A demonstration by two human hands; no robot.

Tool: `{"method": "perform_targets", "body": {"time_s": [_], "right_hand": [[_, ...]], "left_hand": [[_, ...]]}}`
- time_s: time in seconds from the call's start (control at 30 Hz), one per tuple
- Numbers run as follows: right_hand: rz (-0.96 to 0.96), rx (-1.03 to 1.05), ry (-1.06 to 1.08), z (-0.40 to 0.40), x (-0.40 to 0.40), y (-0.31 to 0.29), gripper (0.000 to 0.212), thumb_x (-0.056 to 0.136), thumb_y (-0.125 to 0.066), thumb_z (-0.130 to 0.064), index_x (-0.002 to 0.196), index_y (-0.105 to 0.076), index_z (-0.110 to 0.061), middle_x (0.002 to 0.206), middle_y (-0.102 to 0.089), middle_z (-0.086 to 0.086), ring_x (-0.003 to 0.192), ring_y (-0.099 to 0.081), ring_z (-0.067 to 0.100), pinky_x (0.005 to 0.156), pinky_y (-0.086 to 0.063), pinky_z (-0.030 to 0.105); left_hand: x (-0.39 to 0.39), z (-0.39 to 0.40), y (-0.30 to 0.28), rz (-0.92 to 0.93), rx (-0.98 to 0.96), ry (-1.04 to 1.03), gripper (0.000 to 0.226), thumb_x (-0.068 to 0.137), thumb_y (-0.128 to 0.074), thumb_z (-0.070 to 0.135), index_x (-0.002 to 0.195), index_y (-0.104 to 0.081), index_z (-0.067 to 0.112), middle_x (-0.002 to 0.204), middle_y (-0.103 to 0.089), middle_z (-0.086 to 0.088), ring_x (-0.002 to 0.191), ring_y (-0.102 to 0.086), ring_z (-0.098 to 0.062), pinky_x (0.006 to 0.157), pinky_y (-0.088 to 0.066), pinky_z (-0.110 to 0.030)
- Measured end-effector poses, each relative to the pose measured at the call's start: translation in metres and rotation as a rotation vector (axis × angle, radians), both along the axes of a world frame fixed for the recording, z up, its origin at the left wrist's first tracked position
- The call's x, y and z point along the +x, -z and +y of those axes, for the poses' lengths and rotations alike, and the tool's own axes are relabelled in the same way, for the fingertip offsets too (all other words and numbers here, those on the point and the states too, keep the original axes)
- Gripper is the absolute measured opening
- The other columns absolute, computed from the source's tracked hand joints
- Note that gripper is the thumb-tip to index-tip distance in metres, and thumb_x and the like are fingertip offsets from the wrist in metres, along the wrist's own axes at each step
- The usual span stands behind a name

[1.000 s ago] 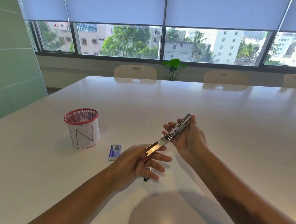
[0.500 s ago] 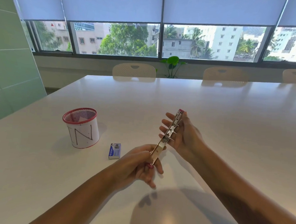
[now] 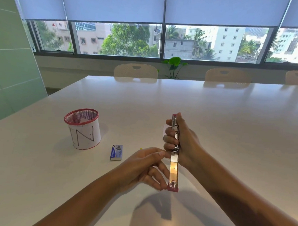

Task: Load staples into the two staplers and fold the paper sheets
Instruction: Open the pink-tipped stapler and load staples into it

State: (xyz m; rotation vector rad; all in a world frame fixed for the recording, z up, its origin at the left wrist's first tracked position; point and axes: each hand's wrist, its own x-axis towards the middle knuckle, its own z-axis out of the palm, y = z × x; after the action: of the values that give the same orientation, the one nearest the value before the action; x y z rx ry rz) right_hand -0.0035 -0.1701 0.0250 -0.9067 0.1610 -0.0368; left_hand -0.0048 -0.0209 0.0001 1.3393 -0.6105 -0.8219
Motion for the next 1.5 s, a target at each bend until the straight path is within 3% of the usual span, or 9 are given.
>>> {"method": "perform_targets", "body": {"time_s": [0.17,0.3,0.47,0.6,0.8,0.9,1.03,1.33,1.5], "right_hand": [[-0.026,-0.071,-0.053,0.014,0.000,0.007,0.033,0.094,-0.043,-0.041,0.090,-0.053,-0.009,0.048,-0.047,-0.002,0.031,-0.037,0.007,0.033,-0.035,0.018],[-0.090,-0.198,-0.130,0.024,-0.004,0.010,0.034,0.095,-0.042,-0.038,0.093,-0.061,-0.009,0.054,-0.060,0.001,0.044,-0.057,0.014,0.045,-0.048,0.021],[-0.124,-0.326,-0.162,0.023,-0.008,0.013,0.039,0.097,-0.035,-0.036,0.103,-0.065,-0.013,0.066,-0.068,0.004,0.056,-0.065,0.017,0.051,-0.051,0.022],[-0.099,-0.403,-0.051,0.022,-0.010,0.013,0.038,0.098,-0.034,-0.036,0.111,-0.061,-0.012,0.073,-0.069,0.004,0.057,-0.064,0.016,0.053,-0.052,0.023],[-0.207,-1.202,0.391,0.016,-0.006,0.016,0.049,0.088,-0.049,-0.044,0.133,-0.035,-0.028,0.092,-0.061,-0.014,0.068,-0.061,0.002,0.059,-0.047,0.017],[-0.271,-1.458,0.437,0.014,-0.012,0.015,0.040,0.088,-0.042,-0.050,0.124,-0.046,-0.034,0.099,-0.061,-0.016,0.067,-0.054,-0.008,0.057,-0.042,0.011],[-0.259,-1.536,0.470,0.017,-0.014,0.015,0.038,0.091,-0.040,-0.050,0.124,-0.050,-0.034,0.108,-0.064,-0.015,0.063,-0.054,-0.005,0.062,-0.046,0.015],[-0.221,-1.555,0.465,0.018,-0.013,0.017,0.036,0.090,-0.042,-0.048,0.118,-0.044,-0.024,0.115,-0.064,-0.010,0.071,-0.055,0.002,0.054,-0.031,0.007],[-0.249,-1.549,0.448,0.019,-0.015,0.015,0.029,0.093,-0.043,-0.037,0.118,-0.043,-0.022,0.114,-0.063,-0.008,0.068,-0.053,0.003,0.060,-0.042,0.016]], "left_hand": [[-0.006,-0.003,0.004,-0.044,0.089,0.015,0.028,0.081,-0.057,0.038,0.084,-0.061,0.011,0.057,-0.064,-0.005,0.035,-0.052,-0.008,0.044,-0.051,-0.025],[-0.009,-0.008,0.005,-0.246,0.186,-0.073,0.033,0.084,-0.057,0.032,0.094,-0.061,0.001,0.038,-0.051,0.005,0.027,-0.034,-0.005,0.049,-0.038,-0.028],[-0.010,-0.011,0.005,-0.380,0.290,-0.161,0.025,0.088,-0.055,0.027,0.100,-0.059,0.006,0.038,-0.051,0.003,0.034,-0.044,-0.011,0.053,-0.053,-0.035],[-0.009,-0.011,0.002,-0.428,0.338,-0.231,0.016,0.090,-0.051,0.027,0.080,-0.056,0.015,0.039,-0.052,0.002,0.033,-0.050,-0.007,0.041,-0.047,-0.017],[-0.006,-0.009,0.004,-0.431,0.335,-0.317,0.019,0.089,-0.052,0.022,0.072,-0.053,0.013,0.052,-0.054,-0.009,0.036,-0.052,-0.013,0.038,-0.046,-0.019],[-0.006,-0.011,0.006,-0.452,0.359,-0.330,0.019,0.089,-0.051,0.022,0.072,-0.054,0.015,0.054,-0.055,-0.008,0.036,-0.052,-0.012,0.041,-0.050,-0.022],[-0.005,-0.010,0.007,-0.486,0.374,-0.370,0.020,0.089,-0.051,0.023,0.072,-0.053,0.013,0.054,-0.057,-0.006,0.036,-0.053,-0.010,0.044,-0.050,-0.020],[0.001,-0.010,0.010,-0.585,0.393,-0.419,0.020,0.089,-0.050,0.022,0.078,-0.057,0.007,0.056,-0.056,0.000,0.036,-0.049,-0.002,0.047,-0.046,-0.012],[0.002,-0.010,0.009,-0.575,0.379,-0.430,0.020,0.088,-0.052,0.021,0.070,-0.055,0.013,0.056,-0.056,-0.001,0.037,-0.050,-0.004,0.046,-0.047,-0.016]]}}
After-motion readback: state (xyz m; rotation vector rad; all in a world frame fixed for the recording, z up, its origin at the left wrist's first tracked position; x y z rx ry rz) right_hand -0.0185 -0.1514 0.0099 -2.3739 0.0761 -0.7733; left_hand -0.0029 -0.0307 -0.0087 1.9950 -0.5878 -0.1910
